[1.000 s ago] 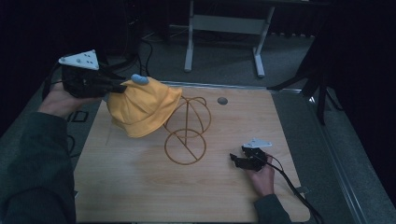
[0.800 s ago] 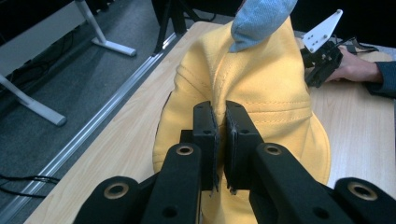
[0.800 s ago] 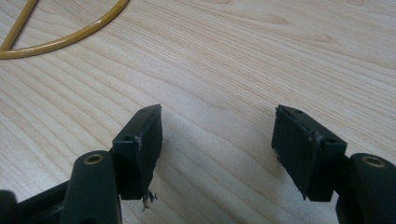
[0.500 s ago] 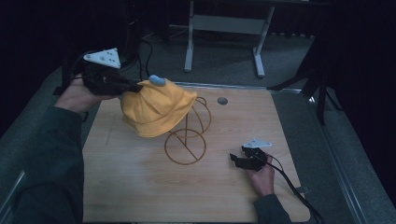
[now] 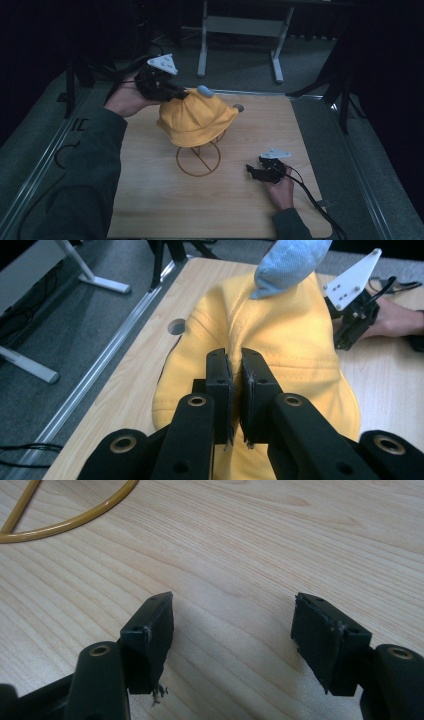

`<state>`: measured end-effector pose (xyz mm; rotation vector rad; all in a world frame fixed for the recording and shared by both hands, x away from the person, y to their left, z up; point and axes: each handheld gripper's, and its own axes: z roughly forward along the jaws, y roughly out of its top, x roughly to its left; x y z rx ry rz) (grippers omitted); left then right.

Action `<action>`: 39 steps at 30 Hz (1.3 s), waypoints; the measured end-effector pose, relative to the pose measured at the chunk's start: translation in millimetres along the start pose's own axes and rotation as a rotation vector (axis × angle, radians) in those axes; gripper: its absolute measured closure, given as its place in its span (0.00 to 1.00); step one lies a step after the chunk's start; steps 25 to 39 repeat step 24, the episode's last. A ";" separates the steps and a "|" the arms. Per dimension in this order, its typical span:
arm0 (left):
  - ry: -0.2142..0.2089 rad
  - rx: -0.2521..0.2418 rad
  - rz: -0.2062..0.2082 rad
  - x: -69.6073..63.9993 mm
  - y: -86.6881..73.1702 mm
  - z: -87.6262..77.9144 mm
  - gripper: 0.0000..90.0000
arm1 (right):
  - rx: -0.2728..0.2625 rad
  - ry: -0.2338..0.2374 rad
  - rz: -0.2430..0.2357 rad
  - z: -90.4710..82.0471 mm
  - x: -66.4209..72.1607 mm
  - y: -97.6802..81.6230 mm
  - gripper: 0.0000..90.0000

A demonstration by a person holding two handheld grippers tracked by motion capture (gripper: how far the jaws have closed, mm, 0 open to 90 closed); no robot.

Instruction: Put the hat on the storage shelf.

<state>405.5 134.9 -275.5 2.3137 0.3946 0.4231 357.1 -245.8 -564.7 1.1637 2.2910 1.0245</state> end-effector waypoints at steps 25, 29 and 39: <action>0.045 -0.101 -0.051 -14.0 24.0 11.1 0.42 | -0.001 0.002 -0.005 0.3 -0.1 0.0 0.37; 0.045 -0.101 -0.051 -14.0 24.0 11.1 0.42 | -0.001 0.002 -0.005 0.3 -0.1 0.0 0.37; 0.045 -0.101 -0.051 -14.0 24.0 11.1 0.42 | -0.001 0.002 -0.005 0.3 -0.1 0.0 0.37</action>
